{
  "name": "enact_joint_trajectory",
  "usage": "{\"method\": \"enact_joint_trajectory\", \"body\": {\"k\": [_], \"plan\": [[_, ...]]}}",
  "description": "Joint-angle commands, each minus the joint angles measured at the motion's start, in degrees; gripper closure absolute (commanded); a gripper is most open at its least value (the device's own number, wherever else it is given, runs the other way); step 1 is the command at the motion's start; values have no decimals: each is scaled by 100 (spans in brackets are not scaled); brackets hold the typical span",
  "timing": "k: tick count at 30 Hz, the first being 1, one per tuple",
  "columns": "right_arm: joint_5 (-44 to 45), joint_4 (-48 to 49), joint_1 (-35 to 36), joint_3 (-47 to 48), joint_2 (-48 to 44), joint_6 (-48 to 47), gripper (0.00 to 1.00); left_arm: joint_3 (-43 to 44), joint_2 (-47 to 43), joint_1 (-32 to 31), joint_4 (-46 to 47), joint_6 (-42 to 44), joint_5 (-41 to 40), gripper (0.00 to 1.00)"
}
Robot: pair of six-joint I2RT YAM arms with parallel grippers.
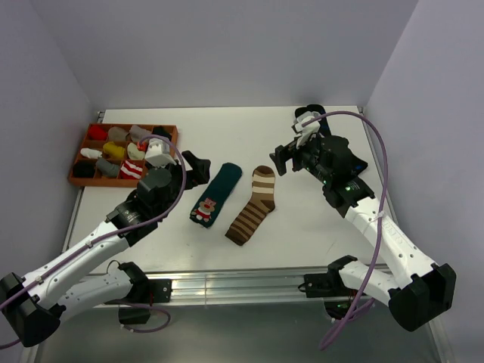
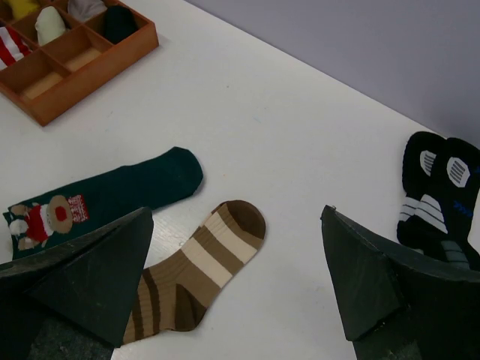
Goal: Roll the socks
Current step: Roll the sock at the center of the board.
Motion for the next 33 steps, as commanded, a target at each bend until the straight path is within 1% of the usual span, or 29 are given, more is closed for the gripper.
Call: {"method": "enact_joint_trajectory", "body": {"k": [1,4,9,11,12,14,15,18,20,21,23,24,27,29,30,33], "plan": [[-5,129,15,-20,-166,-69,0,227,-85,13,32,144,-16,0],[100,102,15,-2,-139,-96,0,254,-68,13,6,170,19,0],[285,146,15,-186,-209,-394,0,359,-24,13,-135,205,45,1],[285,-20,6,-161,-131,-552,0,377,-6,13,-179,197,28,1],[216,-125,15,-117,17,-596,1,403,-6,13,-214,188,2,1],[-65,-564,33,111,220,-676,9,412,-6,13,-302,170,-42,1],[-127,-696,42,217,404,-702,14,421,2,13,-337,162,-77,1],[-5,-961,392,113,616,-843,20,491,20,13,-556,-5,-183,1],[214,-987,857,-1,695,-957,21,509,11,13,-741,-93,-253,1],[285,-1022,1016,-107,757,-983,24,509,-15,4,-794,-146,-262,0],[382,-1092,1489,-195,836,-1001,26,482,-68,13,-882,-181,-341,1],[373,-1163,1614,-291,880,-975,29,491,-111,13,-908,-225,-367,1],[233,-1207,1966,-537,889,-817,34,587,-51,57,-1101,-278,-359,1],[241,-1164,2141,-713,880,-711,35,649,20,162,-1181,-313,-324,2],[346,-1094,2421,-853,906,-702,35,719,90,197,-1268,-348,-306,2],[461,-979,2966,-995,1161,-615,36,860,135,408,-1453,-462,-332,5]]}}
